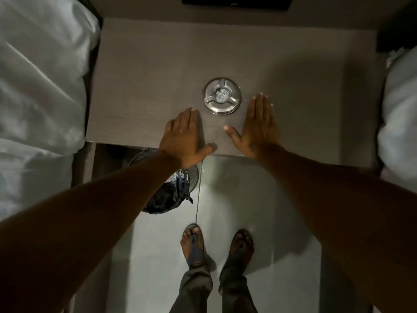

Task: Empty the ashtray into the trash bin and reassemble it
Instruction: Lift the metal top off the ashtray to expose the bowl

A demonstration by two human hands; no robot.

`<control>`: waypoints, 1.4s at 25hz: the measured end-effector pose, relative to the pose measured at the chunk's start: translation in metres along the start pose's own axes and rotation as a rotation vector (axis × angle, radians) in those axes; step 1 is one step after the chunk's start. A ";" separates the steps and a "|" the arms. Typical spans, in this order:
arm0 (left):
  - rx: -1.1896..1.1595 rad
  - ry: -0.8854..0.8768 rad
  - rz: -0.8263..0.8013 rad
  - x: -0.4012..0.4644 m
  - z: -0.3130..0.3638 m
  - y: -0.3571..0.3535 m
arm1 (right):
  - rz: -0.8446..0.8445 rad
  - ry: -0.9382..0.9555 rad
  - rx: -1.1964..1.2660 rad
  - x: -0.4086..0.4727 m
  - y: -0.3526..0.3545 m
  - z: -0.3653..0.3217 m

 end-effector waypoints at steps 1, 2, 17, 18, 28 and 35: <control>-0.012 -0.002 0.018 0.006 0.000 0.001 | 0.007 0.007 -0.018 0.004 -0.003 0.001; -0.045 -0.011 0.063 0.013 0.000 0.003 | -0.001 0.008 -0.020 0.006 -0.004 0.003; -0.377 -0.073 0.073 0.102 0.020 0.033 | 0.126 0.067 -0.023 0.012 -0.023 0.013; -0.404 -0.071 0.085 0.102 0.019 0.033 | 0.130 0.075 -0.020 0.012 -0.021 0.013; -0.464 0.003 0.255 0.084 -0.044 0.049 | 0.173 0.098 -0.021 0.012 -0.019 0.013; -0.355 0.145 0.150 0.078 -0.077 0.040 | 0.193 0.105 -0.010 0.011 -0.019 0.012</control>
Point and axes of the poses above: each hand's wrist, its own x-axis towards the middle knuckle, its own y-axis out of the back of the hand, z = x × y, the point moved 2 cm from there along x, towards the middle knuckle
